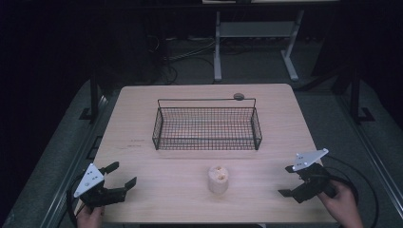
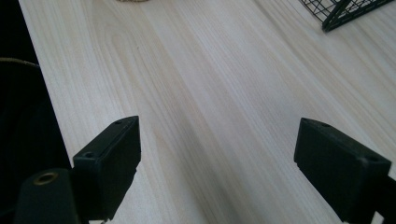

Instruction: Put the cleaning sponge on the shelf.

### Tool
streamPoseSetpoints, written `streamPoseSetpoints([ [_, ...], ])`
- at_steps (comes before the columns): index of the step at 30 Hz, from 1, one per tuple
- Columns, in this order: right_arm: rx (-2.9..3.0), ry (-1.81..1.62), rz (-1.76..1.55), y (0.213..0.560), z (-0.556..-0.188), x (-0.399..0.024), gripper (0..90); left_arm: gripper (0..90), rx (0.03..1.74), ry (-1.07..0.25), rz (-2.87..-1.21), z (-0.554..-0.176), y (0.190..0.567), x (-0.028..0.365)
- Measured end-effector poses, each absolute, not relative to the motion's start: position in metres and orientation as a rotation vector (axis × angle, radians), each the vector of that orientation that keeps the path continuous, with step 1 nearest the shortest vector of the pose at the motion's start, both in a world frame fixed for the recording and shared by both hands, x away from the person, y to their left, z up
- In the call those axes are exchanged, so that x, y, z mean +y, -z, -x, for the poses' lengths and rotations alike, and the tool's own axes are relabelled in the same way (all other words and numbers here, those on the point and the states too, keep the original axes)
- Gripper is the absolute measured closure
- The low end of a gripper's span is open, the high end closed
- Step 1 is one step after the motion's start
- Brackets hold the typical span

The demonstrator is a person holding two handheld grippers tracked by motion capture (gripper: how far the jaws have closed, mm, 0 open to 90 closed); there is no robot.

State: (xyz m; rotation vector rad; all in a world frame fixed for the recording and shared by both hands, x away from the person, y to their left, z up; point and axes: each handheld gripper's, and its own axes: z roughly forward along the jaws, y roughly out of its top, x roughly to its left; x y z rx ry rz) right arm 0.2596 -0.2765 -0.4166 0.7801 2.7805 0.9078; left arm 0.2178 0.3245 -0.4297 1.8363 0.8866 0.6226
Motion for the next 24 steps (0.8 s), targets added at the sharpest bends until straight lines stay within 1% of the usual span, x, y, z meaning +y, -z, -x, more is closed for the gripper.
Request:
streamPoseSetpoints([
  [13, 2.84, -0.862, -0.718, 0.42, -0.262, -0.26, 14.2, 14.1, 0.885, -0.624, -1.843, -0.216, 0.43, 0.325],
  [24, 2.842, -0.842, -0.672, 0.415, -0.262, -0.248, 14.2, 14.1, 0.883, -0.626, -1.84, -0.215, 0.429, 0.324],
])
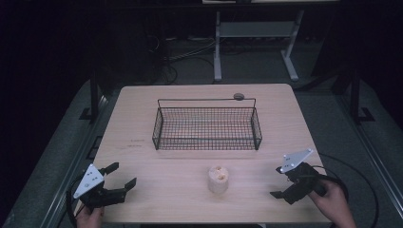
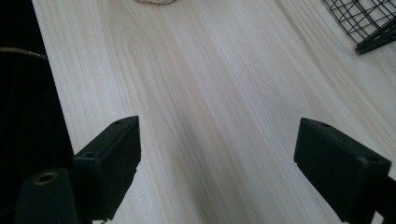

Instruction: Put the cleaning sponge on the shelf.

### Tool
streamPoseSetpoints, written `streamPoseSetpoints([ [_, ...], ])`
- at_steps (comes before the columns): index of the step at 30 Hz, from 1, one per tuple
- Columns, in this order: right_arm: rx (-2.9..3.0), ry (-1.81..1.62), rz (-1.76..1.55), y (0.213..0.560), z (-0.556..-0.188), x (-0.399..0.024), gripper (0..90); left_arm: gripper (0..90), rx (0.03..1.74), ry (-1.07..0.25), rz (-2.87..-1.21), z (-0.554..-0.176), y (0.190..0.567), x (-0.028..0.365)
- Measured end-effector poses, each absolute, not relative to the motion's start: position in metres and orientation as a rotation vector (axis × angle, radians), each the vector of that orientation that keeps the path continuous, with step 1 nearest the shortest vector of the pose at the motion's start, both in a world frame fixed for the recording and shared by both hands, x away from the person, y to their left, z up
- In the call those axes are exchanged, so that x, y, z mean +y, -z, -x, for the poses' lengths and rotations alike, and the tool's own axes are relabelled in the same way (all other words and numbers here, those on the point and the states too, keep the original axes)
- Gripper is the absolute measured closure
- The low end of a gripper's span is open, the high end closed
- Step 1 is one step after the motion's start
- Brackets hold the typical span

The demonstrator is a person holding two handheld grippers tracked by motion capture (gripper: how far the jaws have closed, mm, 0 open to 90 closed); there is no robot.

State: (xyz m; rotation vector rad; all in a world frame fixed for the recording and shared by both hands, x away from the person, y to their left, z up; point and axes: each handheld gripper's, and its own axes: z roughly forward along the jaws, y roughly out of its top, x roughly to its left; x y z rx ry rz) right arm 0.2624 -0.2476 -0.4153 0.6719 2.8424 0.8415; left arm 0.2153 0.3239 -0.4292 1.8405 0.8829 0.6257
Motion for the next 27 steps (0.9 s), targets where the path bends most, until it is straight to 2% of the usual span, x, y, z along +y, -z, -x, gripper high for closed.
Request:
streamPoseSetpoints([
  [27, 2.874, -0.807, -0.581, 0.411, -0.264, -0.224, 14.2, 14.1, 0.878, -0.628, -1.843, -0.215, 0.429, 0.323],
])
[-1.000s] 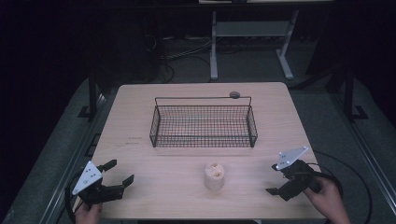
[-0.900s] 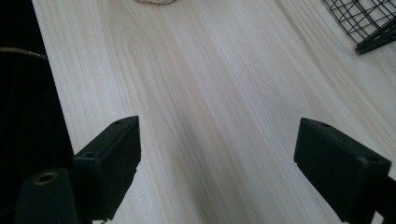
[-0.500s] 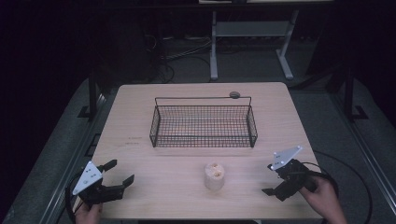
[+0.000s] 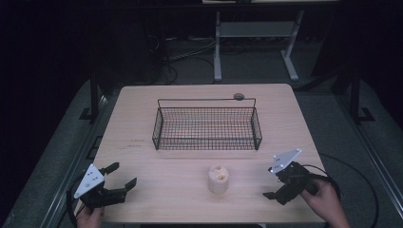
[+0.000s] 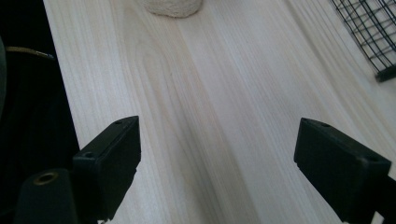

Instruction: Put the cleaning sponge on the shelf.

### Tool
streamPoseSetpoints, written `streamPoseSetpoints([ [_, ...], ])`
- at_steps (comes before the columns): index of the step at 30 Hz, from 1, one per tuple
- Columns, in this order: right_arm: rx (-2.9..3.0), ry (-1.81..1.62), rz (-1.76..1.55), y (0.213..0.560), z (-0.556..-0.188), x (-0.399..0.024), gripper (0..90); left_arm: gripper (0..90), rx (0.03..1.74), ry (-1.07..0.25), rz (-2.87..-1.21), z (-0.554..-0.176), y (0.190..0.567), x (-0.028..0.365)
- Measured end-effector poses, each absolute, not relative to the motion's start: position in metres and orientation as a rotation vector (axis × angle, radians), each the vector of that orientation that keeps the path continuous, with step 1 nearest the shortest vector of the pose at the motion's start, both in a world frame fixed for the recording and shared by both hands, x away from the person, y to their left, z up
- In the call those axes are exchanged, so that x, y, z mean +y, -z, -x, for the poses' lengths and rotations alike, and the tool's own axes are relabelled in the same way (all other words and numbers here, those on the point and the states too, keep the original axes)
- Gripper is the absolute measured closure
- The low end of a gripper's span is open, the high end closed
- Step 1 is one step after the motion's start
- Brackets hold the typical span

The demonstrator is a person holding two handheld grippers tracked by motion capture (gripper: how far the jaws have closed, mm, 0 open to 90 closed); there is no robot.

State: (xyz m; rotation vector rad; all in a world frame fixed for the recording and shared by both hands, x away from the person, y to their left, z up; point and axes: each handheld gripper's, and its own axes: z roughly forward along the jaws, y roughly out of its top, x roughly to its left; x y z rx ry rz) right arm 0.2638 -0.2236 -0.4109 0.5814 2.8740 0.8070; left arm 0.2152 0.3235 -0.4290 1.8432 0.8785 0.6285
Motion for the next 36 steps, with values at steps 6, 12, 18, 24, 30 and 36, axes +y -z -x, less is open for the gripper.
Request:
streamPoseSetpoints([
  [6, 2.886, -0.796, -0.566, 0.41, -0.265, -0.217, 14.2, 14.1, 0.881, -0.628, -1.838, -0.215, 0.429, 0.324],
  [12, 2.891, -0.791, -0.557, 0.409, -0.266, -0.212, 14.2, 14.1, 0.879, -0.628, -1.842, -0.215, 0.429, 0.323],
  [18, 2.882, -0.758, -0.57, 0.406, -0.269, -0.204, 14.2, 14.1, 0.883, -0.629, -1.837, -0.215, 0.429, 0.324],
  [24, 2.885, -0.788, -0.534, 0.399, -0.274, -0.191, 14.2, 14.1, 0.883, -0.629, -1.838, -0.215, 0.429, 0.324],
  [30, 2.904, -0.792, -0.485, 0.395, -0.277, -0.176, 14.2, 14.1, 0.878, -0.626, -1.844, -0.215, 0.429, 0.323],
  [36, 2.935, -0.784, -0.429, 0.391, -0.28, -0.162, 14.2, 14.1, 0.88, -0.628, -1.839, -0.215, 0.429, 0.325],
])
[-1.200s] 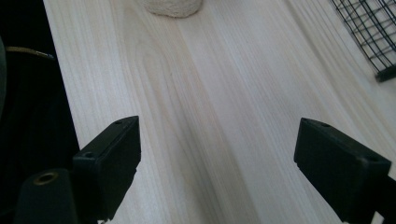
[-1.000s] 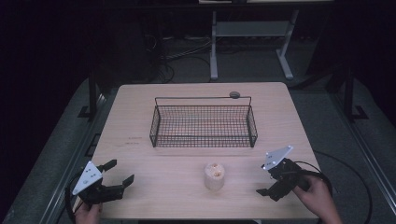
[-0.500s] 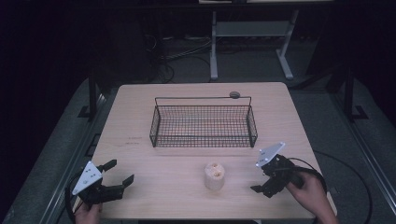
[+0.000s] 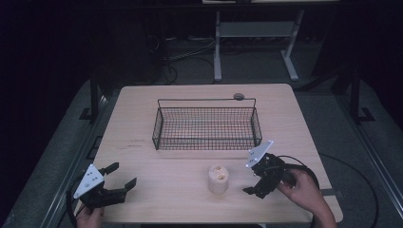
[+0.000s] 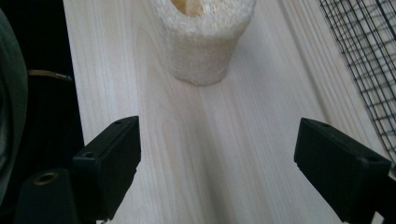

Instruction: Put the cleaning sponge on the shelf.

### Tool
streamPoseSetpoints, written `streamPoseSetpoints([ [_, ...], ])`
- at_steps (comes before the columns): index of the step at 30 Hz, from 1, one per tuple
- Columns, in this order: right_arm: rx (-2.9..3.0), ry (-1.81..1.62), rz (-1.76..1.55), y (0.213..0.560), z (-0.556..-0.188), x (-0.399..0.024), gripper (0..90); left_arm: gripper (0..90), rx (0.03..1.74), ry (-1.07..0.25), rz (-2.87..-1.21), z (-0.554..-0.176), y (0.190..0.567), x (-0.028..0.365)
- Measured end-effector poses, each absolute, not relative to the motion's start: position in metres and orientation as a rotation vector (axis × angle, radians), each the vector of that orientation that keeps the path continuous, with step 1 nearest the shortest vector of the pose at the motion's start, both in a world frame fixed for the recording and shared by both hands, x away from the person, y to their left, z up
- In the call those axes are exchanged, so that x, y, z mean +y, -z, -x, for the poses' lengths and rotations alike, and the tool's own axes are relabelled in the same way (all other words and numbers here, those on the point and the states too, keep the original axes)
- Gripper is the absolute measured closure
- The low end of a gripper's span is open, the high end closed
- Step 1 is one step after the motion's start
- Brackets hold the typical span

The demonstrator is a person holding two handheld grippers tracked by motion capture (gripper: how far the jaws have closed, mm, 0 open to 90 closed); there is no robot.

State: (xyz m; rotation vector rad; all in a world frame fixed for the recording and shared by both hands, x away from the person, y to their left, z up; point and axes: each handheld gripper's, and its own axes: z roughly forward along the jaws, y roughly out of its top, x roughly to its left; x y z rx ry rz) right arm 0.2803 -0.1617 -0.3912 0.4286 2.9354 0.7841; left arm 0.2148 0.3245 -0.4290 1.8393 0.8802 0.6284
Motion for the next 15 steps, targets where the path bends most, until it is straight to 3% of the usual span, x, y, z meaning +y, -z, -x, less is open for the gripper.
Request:
streamPoseSetpoints([
  [15, 2.978, -0.727, -0.344, 0.387, -0.287, -0.133, 14.2, 14.1, 0.879, -0.625, -1.839, -0.215, 0.429, 0.324],
])
